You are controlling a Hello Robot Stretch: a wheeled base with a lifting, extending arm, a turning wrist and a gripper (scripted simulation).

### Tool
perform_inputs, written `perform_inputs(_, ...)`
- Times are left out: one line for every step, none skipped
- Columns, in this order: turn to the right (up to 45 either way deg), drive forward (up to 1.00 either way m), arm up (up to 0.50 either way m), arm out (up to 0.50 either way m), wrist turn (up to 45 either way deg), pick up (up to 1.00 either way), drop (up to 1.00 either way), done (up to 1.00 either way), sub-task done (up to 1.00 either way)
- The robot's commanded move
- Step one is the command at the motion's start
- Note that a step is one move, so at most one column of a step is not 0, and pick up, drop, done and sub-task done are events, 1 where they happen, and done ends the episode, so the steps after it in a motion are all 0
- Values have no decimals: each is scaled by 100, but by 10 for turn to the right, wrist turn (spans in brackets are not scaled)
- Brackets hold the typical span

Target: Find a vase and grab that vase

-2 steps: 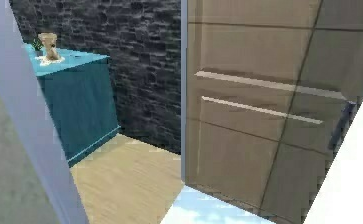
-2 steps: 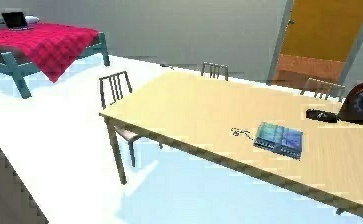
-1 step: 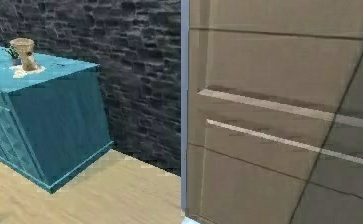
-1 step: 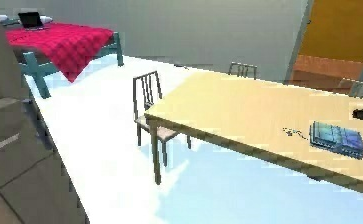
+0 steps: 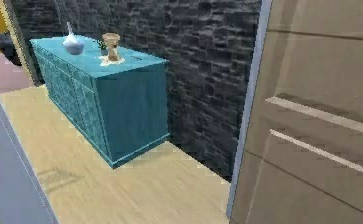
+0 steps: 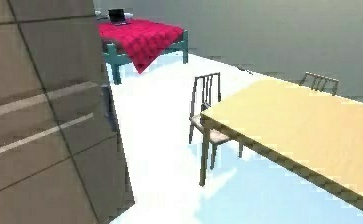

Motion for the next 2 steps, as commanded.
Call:
perform_inputs(0,40,0,0,0,0,0,0,0)
perform_inputs(-120,0,0,0,0,0,0,0,0)
